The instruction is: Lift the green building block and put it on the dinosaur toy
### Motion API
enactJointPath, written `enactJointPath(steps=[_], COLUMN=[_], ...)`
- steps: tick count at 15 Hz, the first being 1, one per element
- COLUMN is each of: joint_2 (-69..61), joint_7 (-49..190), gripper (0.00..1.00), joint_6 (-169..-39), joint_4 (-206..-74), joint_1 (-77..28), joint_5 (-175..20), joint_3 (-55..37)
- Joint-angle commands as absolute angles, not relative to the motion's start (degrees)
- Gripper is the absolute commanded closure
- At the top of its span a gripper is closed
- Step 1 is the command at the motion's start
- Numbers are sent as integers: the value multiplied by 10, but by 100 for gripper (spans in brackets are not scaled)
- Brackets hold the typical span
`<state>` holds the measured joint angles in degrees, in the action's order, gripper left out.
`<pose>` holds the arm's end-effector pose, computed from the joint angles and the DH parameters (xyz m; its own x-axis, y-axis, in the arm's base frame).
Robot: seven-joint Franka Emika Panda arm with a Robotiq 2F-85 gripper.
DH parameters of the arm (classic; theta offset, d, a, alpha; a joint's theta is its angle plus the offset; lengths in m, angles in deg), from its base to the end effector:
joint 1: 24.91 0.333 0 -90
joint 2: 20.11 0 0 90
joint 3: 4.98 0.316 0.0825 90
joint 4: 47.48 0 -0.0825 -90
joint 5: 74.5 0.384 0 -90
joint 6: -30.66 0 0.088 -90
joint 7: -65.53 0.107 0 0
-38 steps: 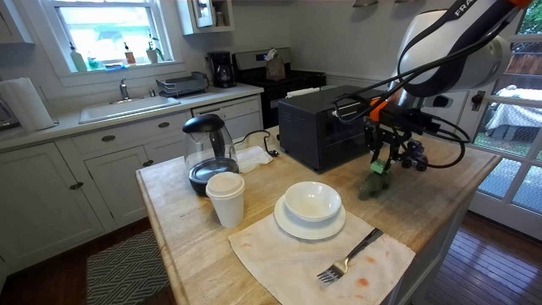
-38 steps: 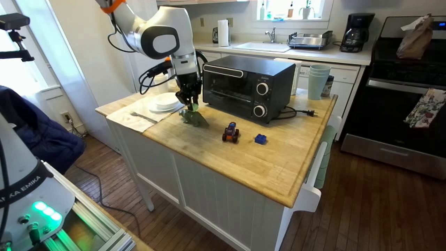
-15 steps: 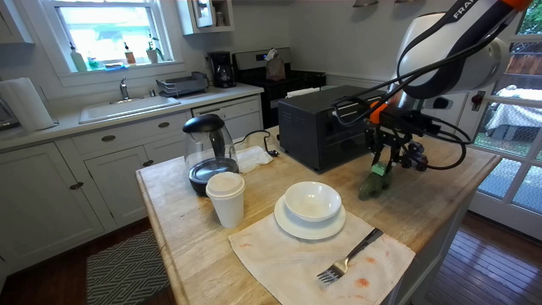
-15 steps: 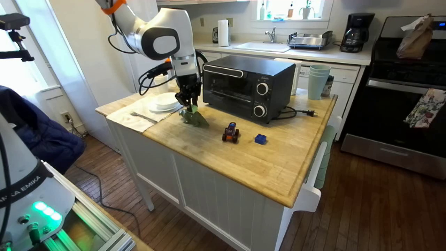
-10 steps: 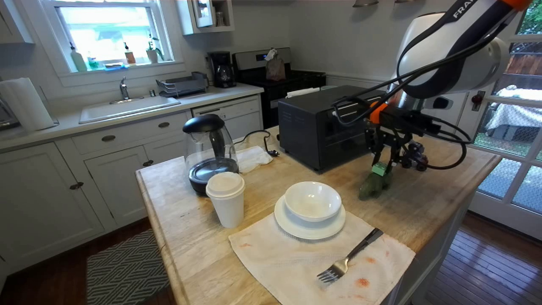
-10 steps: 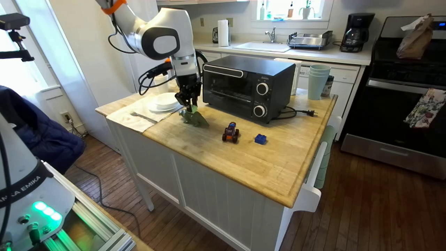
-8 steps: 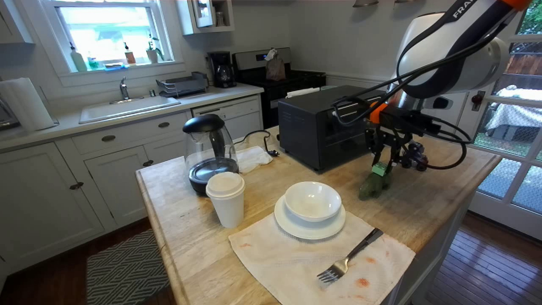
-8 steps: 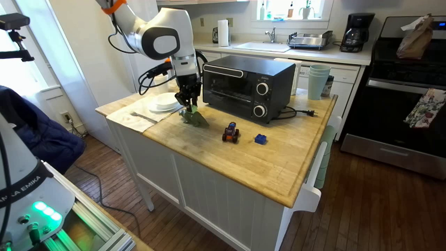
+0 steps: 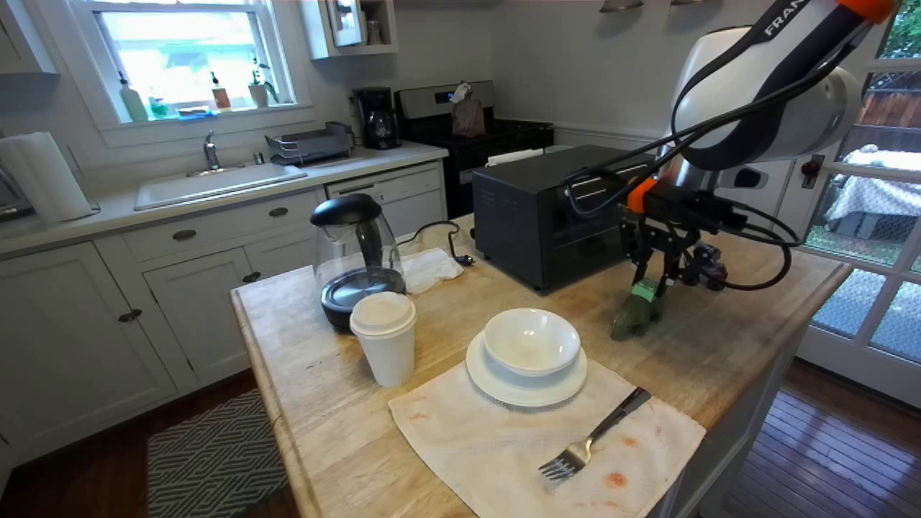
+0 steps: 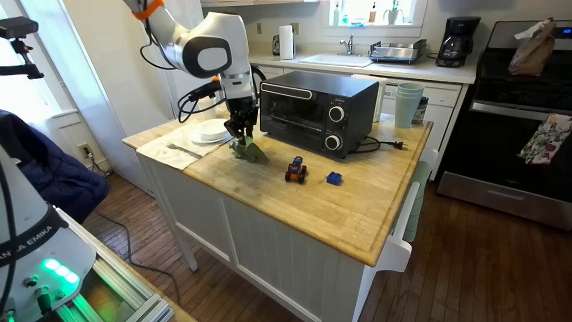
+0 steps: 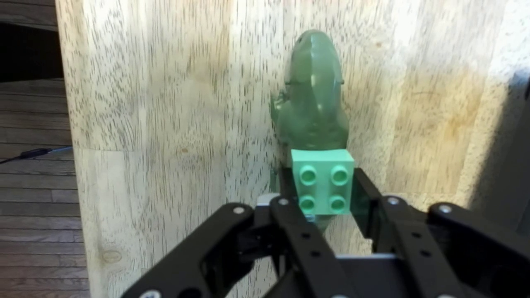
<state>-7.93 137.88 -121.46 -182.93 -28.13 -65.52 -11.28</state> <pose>0.5105 -0.0908 0.2451 0.0112 -0.9993 -0.0347 -0.9958 -0.0080 -0.0917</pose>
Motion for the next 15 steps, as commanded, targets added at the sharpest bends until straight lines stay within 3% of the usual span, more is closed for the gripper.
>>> enactJointPath(steps=[1, 4, 5, 7, 11, 15], joint_2=[-67, -67, -67, -66, -63, -67], joint_7=[1377, 1376, 1373, 1378, 1377, 1373], gripper=[89, 89, 39, 32, 5, 0], joint_6=[-1202, -1201, -1199, -1202, -1202, -1202], joint_4=[-1814, -1814, -1813, -1812, -1813, -1814], joint_1=[-278, -278, -279, -277, -277, -278], joint_5=[-640, -641, -640, -642, -642, -641], joint_3=[-115, -115, -114, -116, -116, -116])
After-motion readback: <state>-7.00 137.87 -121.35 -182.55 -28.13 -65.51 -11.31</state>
